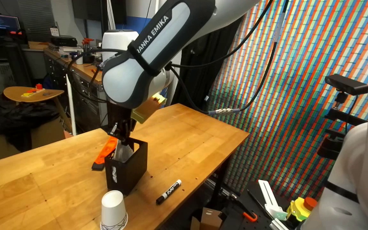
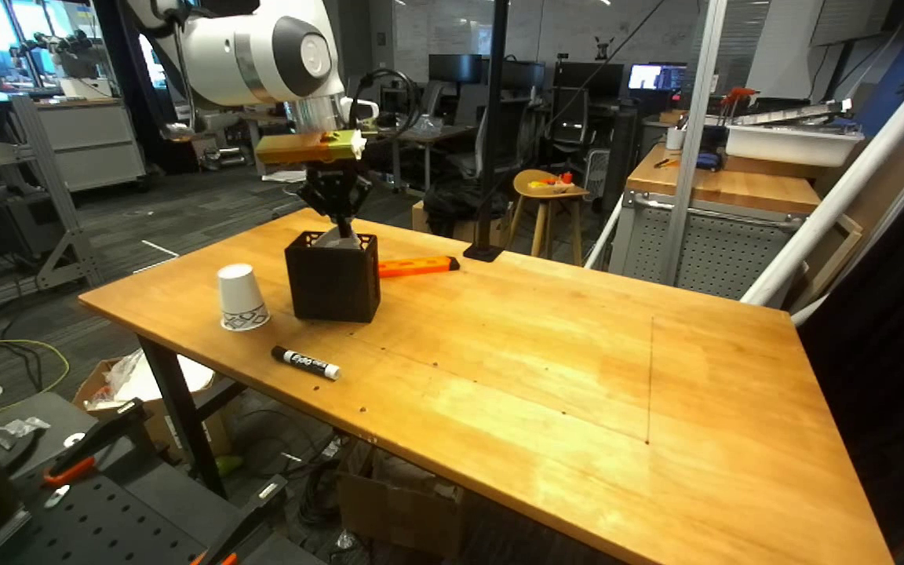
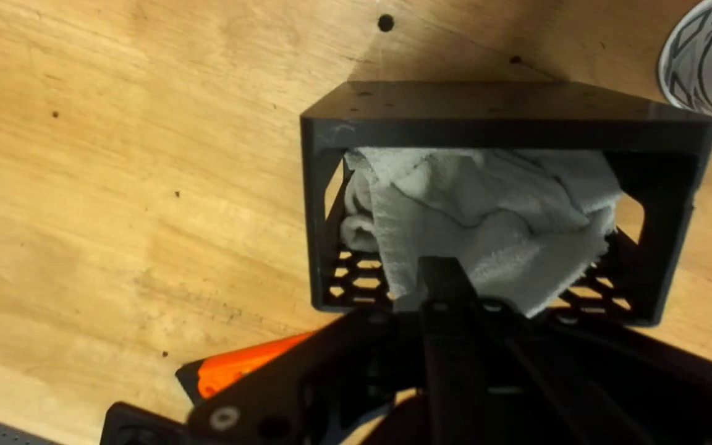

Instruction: Put the towel inside the black object

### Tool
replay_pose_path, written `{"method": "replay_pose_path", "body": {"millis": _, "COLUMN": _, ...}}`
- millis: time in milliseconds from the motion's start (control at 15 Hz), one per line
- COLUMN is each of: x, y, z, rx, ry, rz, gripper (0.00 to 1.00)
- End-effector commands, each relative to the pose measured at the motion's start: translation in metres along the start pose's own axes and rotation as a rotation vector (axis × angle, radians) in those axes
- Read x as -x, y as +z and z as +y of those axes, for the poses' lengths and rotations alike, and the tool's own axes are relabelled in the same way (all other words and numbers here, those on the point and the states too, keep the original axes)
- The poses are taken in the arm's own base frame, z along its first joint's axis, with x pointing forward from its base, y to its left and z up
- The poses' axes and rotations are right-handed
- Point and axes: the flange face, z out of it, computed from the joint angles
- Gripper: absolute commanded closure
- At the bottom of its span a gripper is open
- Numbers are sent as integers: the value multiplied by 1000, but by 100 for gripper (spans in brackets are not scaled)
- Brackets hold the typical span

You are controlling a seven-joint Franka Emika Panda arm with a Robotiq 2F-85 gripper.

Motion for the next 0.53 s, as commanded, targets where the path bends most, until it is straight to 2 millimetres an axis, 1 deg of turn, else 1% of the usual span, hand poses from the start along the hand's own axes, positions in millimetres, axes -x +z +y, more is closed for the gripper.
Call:
{"method": "replay_pose_path", "body": {"millis": 0, "x": -5, "y": -35, "z": -6, "rx": 33, "ry": -26, "rz": 48, "gripper": 99}}
{"method": "replay_pose_path", "body": {"millis": 200, "x": -13, "y": -42, "z": -13, "rx": 34, "ry": -49, "rz": 71, "gripper": 99}}
{"method": "replay_pose_path", "body": {"millis": 467, "x": -23, "y": -40, "z": -24, "rx": 27, "ry": -75, "rz": 87, "gripper": 99}}
